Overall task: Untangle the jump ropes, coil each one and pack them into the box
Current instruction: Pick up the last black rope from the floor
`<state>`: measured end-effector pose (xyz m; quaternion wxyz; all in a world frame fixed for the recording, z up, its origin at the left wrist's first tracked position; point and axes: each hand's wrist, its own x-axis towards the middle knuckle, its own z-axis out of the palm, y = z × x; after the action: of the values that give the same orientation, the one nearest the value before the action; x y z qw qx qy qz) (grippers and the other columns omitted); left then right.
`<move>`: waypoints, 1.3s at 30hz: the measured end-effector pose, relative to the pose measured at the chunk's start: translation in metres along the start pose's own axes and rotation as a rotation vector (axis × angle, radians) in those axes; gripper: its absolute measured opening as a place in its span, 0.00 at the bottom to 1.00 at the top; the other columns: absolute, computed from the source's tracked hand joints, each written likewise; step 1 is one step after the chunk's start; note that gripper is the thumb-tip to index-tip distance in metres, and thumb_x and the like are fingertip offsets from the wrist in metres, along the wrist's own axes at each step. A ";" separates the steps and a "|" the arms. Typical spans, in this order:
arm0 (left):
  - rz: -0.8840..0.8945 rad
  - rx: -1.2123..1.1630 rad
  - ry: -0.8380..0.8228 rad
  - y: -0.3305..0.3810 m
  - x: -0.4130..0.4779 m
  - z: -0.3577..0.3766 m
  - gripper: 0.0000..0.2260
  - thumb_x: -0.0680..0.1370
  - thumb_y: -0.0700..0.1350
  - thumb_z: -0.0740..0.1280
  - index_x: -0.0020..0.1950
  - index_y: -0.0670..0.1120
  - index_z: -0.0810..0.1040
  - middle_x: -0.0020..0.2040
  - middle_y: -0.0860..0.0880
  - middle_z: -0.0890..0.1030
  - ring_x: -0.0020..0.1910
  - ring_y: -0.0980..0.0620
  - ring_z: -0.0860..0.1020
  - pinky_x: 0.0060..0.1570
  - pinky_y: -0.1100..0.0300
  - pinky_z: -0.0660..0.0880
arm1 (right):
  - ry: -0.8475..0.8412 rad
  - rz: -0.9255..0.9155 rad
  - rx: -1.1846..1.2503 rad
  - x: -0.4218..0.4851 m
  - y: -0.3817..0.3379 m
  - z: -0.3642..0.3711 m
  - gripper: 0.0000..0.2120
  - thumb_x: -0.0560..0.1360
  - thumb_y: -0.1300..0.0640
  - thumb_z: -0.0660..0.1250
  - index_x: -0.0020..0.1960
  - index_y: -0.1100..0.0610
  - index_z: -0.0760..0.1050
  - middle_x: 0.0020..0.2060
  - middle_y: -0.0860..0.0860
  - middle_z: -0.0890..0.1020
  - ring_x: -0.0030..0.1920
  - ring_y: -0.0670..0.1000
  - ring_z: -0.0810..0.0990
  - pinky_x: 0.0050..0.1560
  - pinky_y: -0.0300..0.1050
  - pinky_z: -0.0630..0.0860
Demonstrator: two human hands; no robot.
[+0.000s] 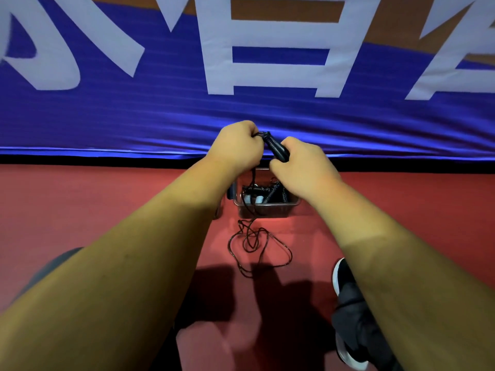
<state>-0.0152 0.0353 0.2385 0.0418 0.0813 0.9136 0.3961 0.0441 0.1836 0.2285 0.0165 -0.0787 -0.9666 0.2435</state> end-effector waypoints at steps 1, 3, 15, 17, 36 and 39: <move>0.000 -0.006 0.003 0.001 -0.001 0.000 0.08 0.78 0.44 0.60 0.47 0.46 0.78 0.42 0.45 0.84 0.42 0.43 0.85 0.45 0.46 0.83 | 0.002 0.004 -0.015 0.000 0.000 0.001 0.08 0.77 0.48 0.65 0.47 0.51 0.70 0.42 0.50 0.79 0.44 0.58 0.78 0.39 0.51 0.71; 0.002 0.016 0.024 0.004 -0.001 0.000 0.07 0.79 0.45 0.61 0.46 0.46 0.77 0.41 0.47 0.83 0.40 0.45 0.82 0.39 0.53 0.79 | -0.002 0.011 -0.029 0.000 0.001 0.002 0.08 0.79 0.48 0.62 0.47 0.52 0.69 0.43 0.52 0.79 0.45 0.60 0.78 0.40 0.51 0.71; -0.049 -0.344 0.109 0.034 -0.030 -0.019 0.09 0.81 0.45 0.59 0.48 0.42 0.74 0.33 0.51 0.69 0.31 0.49 0.65 0.34 0.55 0.63 | 0.075 0.074 0.328 -0.021 -0.029 -0.020 0.09 0.79 0.48 0.62 0.44 0.52 0.71 0.40 0.50 0.79 0.38 0.53 0.76 0.37 0.50 0.70; -0.065 -0.382 0.144 0.039 -0.039 -0.027 0.11 0.81 0.45 0.59 0.50 0.38 0.74 0.33 0.50 0.67 0.32 0.48 0.64 0.34 0.53 0.63 | 0.057 0.032 0.366 -0.031 -0.033 -0.028 0.03 0.79 0.51 0.63 0.49 0.50 0.72 0.41 0.49 0.80 0.38 0.52 0.77 0.37 0.49 0.72; -0.044 -0.775 -0.456 0.025 -0.091 -0.075 0.13 0.85 0.35 0.61 0.67 0.40 0.79 0.50 0.44 0.83 0.50 0.49 0.83 0.59 0.55 0.77 | 0.132 0.090 0.459 -0.071 -0.044 -0.052 0.10 0.81 0.52 0.61 0.47 0.58 0.74 0.39 0.53 0.78 0.39 0.55 0.75 0.35 0.48 0.67; -0.042 -0.692 -0.508 0.015 -0.084 -0.073 0.11 0.85 0.35 0.63 0.66 0.38 0.79 0.53 0.41 0.84 0.53 0.48 0.85 0.60 0.54 0.77 | 0.136 0.134 0.564 -0.059 -0.042 -0.051 0.12 0.76 0.48 0.62 0.46 0.58 0.74 0.35 0.52 0.77 0.36 0.58 0.73 0.36 0.51 0.69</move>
<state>0.0593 -0.0220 0.3005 0.2982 0.1390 0.6890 0.6458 0.0996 0.1618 0.2935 0.0864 -0.1509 -0.8500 0.4972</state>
